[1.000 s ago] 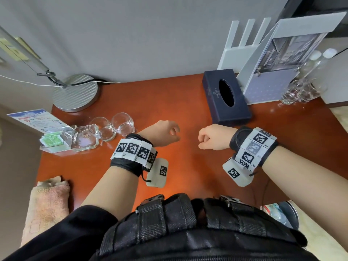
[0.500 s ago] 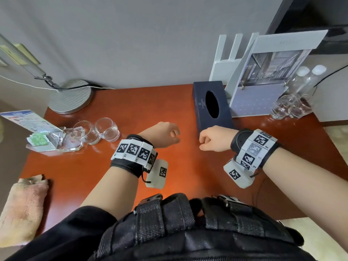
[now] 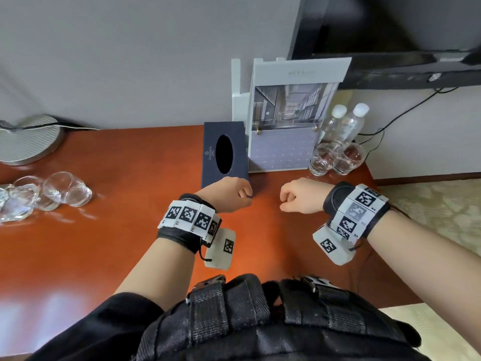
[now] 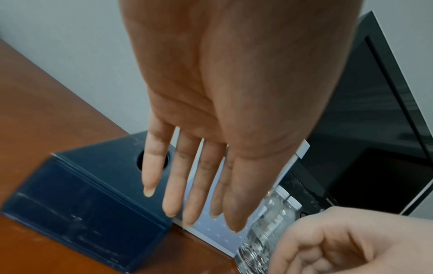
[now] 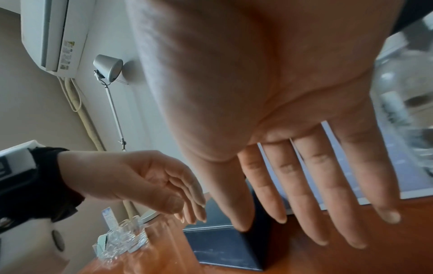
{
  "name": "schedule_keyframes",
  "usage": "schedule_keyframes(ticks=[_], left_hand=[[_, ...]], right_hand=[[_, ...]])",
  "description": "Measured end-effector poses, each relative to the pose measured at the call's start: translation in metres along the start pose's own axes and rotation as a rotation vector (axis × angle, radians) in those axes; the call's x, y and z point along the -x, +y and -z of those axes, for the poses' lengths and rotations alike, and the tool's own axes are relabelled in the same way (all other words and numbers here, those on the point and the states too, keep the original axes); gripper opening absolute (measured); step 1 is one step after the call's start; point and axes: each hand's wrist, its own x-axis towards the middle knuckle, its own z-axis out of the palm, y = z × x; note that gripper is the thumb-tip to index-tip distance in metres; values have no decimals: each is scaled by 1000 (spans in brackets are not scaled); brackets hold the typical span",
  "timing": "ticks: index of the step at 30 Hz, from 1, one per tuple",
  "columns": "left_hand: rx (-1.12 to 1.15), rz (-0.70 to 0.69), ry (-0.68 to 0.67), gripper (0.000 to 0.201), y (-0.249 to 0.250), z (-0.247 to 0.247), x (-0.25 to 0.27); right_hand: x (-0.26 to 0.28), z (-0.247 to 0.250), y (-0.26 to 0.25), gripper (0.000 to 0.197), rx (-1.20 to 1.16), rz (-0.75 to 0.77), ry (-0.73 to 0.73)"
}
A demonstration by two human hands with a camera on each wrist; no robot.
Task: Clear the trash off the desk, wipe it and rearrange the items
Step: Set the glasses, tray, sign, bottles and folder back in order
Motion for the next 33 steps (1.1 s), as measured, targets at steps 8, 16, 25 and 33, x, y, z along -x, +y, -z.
schedule_keyframes(ticks=[8, 16, 25, 33], left_hand=[[-64, -23, -60, 25, 56, -21, -60], [-80, -44, 38, 27, 104, -30, -123], [-100, -112, 229, 55, 135, -42, -179], [-129, -61, 220, 71, 143, -51, -212]], right_hand=[[11, 8, 90, 28, -198, -87, 113], [12, 14, 161, 22, -374, -134, 426], [-5, 21, 209, 46, -361, -135, 626], [-34, 19, 226, 69, -353, -175, 521]])
